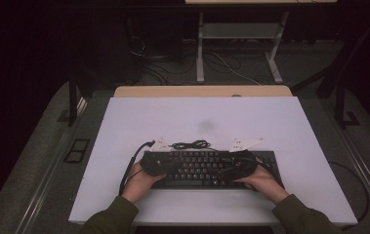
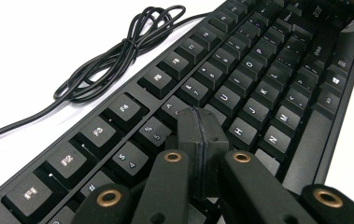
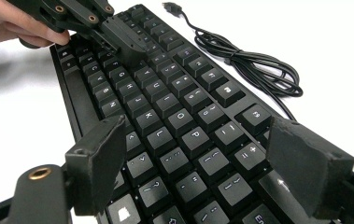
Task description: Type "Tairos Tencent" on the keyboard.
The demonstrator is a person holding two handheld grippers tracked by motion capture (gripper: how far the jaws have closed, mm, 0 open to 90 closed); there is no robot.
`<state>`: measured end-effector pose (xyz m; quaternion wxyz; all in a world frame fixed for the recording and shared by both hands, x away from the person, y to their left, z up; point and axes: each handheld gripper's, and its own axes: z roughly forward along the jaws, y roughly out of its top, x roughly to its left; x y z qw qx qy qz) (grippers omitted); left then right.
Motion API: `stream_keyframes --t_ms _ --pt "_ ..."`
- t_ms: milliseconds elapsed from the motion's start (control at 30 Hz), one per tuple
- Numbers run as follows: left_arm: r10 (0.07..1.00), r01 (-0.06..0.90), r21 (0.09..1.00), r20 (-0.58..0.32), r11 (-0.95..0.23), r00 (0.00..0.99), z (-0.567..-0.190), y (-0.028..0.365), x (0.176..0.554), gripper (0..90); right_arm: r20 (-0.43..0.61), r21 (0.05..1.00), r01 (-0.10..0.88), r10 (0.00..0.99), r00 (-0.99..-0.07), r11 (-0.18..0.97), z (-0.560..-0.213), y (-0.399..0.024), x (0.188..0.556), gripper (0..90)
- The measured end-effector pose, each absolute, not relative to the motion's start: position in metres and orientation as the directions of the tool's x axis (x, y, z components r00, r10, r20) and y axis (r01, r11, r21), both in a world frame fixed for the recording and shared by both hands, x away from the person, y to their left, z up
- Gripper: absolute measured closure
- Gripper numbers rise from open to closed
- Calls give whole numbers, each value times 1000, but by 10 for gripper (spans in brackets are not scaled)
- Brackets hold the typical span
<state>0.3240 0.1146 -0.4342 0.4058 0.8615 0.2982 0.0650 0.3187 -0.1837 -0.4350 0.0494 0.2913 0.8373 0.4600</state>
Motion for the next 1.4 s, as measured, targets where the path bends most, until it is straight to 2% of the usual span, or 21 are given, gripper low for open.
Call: stream_keyframes --t_ms 200,567,733,1067,1400 --pt "573 459 768 -149 -447 806 -429 122 321 848 186 807 439 535 -824 395 -433 -185 318 199" --pt "586 451 809 -168 -377 792 -419 144 309 511 162 823 444 601 -782 355 -428 -205 310 176" --pt "591 434 828 -162 -354 790 -415 152 302 405 170 845 440 629 -758 302 -425 -223 303 169" --pt "599 425 843 -162 -329 784 -415 170 288 218 156 856 433 658 -737 283 -429 -249 289 145" --pt "621 437 846 -170 -306 765 -418 182 281 137 157 855 443 680 -716 269 -435 -270 280 143"
